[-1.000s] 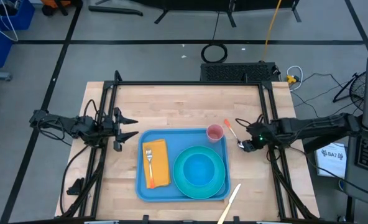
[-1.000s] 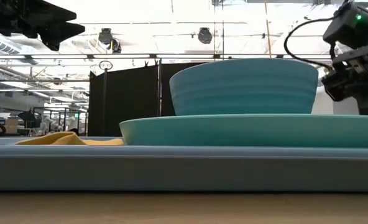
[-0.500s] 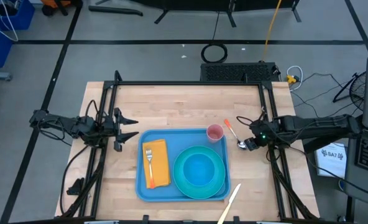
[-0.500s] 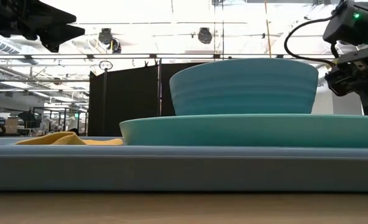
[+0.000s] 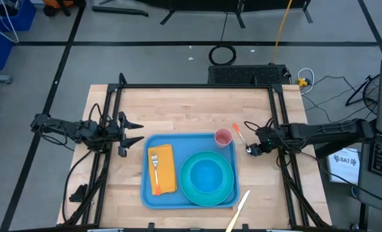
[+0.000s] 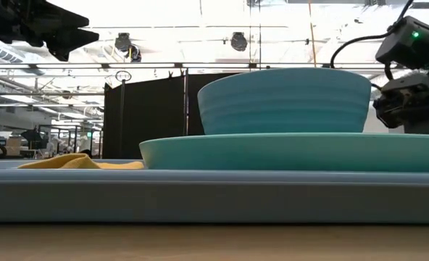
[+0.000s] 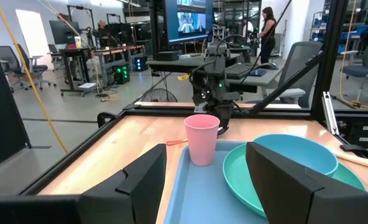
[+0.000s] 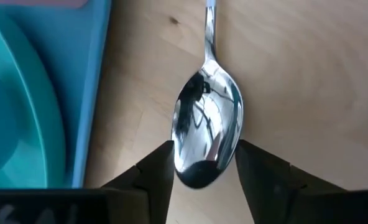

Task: Set up tray
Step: Put the orange spoon on the yellow napkin to the right of the orange fork

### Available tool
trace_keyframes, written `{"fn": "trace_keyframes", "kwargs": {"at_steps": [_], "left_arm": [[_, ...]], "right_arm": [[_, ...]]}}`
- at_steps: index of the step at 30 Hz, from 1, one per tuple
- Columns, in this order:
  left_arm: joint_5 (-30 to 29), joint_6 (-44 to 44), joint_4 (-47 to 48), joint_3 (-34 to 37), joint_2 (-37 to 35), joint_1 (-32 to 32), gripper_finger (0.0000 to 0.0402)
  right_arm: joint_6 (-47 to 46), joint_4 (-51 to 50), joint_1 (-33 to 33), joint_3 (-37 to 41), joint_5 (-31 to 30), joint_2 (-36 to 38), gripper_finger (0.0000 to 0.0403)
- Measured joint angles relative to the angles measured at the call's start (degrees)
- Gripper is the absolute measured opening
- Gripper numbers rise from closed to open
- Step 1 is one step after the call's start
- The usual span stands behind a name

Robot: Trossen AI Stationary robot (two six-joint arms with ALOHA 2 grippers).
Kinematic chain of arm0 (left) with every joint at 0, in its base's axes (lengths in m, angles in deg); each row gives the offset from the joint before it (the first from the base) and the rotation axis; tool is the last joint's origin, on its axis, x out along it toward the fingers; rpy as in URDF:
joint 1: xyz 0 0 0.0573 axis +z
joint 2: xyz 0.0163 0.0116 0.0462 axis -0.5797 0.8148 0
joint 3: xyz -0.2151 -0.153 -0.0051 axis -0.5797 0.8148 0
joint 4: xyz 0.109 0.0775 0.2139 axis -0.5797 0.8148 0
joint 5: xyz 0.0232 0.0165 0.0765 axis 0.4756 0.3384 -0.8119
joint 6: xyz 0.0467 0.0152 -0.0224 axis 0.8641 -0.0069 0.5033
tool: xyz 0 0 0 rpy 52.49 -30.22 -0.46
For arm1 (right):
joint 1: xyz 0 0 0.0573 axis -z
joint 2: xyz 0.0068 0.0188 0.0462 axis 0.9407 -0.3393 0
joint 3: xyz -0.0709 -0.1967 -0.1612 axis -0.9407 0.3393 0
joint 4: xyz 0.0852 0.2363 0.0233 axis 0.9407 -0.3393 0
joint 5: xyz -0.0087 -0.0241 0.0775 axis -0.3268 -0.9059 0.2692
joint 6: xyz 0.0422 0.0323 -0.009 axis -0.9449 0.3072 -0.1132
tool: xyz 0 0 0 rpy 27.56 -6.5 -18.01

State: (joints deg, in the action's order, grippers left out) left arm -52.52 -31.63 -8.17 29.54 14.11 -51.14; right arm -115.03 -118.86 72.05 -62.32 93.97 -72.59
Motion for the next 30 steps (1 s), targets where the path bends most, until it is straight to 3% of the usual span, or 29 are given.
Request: {"fn": "trace_keyframes", "kwargs": {"at_steps": [8,13,16,30], "left_arm": [[0.0,-0.3,0.1,0.0,0.0,0.0,0.0228],[-0.1,-0.3,0.4,0.0,0.0,0.0,0.0228],[-0.4,-0.3,0.4,0.0,0.0,0.0,0.0228],[-0.5,-0.6,0.4,0.0,0.0,0.0,0.0228]], "right_arm": [[-2.4,4.8,0.0,3.7,-0.4,0.1,0.0121],[0.5,4.8,0.0,4.4,-3.1,0.0,0.0059],[4.2,6.8,0.1,4.4,-7.0,0.0,0.0011],[17.9,21.0,0.0,4.9,-29.5,0.5,0.0001]]}}
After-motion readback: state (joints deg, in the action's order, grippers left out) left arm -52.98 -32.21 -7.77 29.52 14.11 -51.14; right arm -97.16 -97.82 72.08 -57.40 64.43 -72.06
